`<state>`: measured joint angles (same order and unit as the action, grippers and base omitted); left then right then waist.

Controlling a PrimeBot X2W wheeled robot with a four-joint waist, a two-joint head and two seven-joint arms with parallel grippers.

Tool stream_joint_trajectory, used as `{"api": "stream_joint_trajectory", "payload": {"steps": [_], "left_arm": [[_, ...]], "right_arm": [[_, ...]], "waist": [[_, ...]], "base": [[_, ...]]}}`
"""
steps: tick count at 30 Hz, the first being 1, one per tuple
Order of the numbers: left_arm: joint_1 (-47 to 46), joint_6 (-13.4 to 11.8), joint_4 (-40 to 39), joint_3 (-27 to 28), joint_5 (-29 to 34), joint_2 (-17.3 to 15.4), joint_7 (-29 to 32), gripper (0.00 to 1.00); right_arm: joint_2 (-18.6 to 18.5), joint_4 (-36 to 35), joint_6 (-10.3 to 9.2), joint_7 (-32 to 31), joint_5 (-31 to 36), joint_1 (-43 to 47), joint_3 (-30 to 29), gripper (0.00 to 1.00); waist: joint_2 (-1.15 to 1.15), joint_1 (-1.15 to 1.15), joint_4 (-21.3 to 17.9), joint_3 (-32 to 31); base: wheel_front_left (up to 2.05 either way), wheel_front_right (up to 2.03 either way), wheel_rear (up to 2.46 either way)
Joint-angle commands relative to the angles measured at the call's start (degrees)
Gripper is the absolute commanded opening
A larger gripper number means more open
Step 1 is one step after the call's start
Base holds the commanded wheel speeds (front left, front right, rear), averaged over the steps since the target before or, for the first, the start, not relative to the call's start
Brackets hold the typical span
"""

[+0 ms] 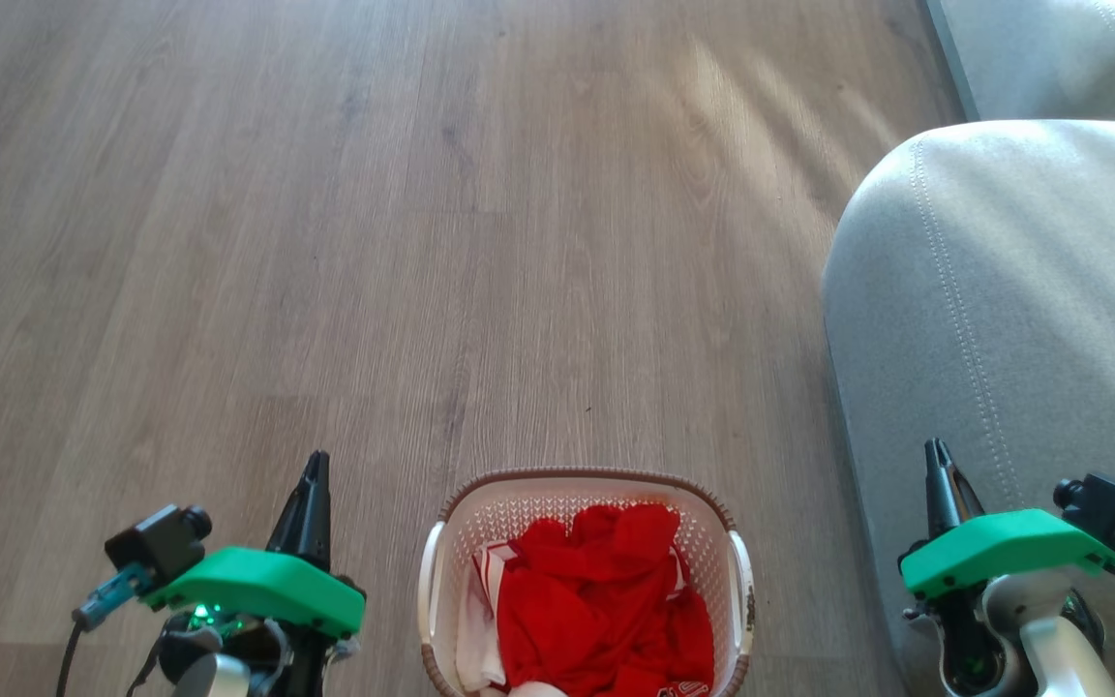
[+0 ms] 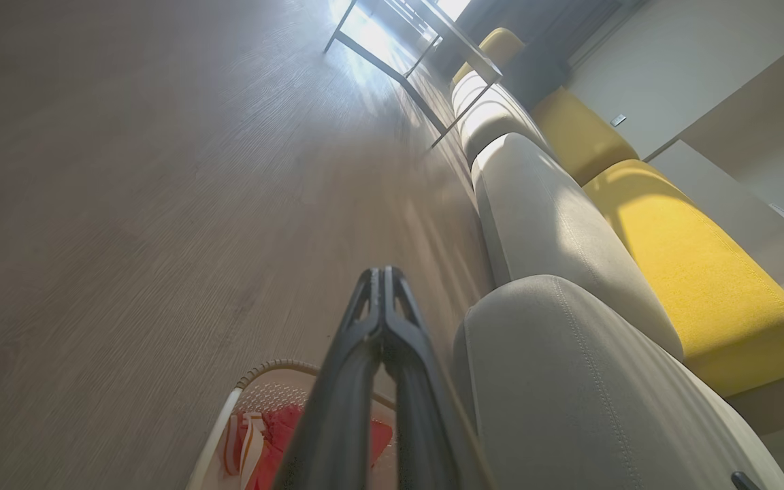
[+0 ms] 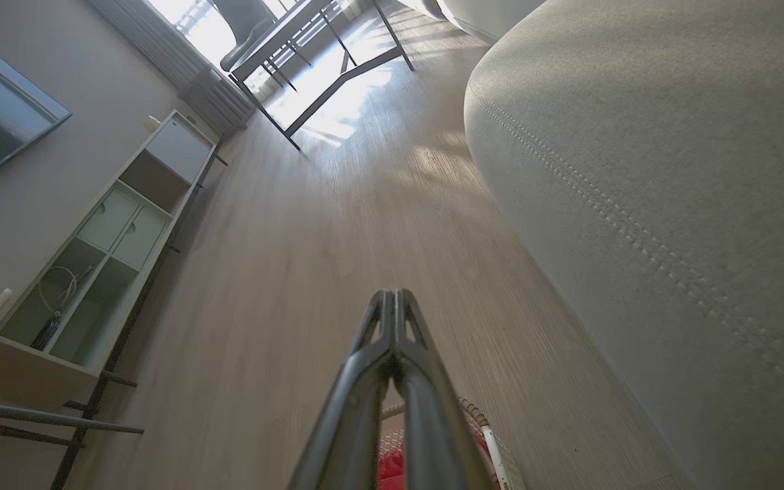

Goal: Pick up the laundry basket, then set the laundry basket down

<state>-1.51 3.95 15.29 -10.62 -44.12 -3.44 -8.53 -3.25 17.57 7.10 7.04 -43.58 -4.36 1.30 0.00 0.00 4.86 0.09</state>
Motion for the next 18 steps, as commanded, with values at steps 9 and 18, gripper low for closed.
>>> {"api": "stream_joint_trajectory", "payload": {"steps": [9, 18], "left_arm": [[-3.6, 0.7, -1.8, 2.6, -6.4, -0.8, 1.7, 0.0], [-3.7, 1.1, -1.8, 4.1, -12.1, -0.9, 3.1, 0.0]], "right_arm": [[-0.1, -2.3, 0.17, -1.7, -6.3, -2.2, -1.0, 0.0], [-0.1, -2.5, 0.2, -3.2, -11.7, -2.2, -1.8, 0.0]], "waist": [[0.0, 0.0, -0.6, 0.0], [0.0, 0.0, -1.1, 0.0]], "base": [[0.0, 0.0, 0.0], [0.0, 0.0, 0.0]]}}
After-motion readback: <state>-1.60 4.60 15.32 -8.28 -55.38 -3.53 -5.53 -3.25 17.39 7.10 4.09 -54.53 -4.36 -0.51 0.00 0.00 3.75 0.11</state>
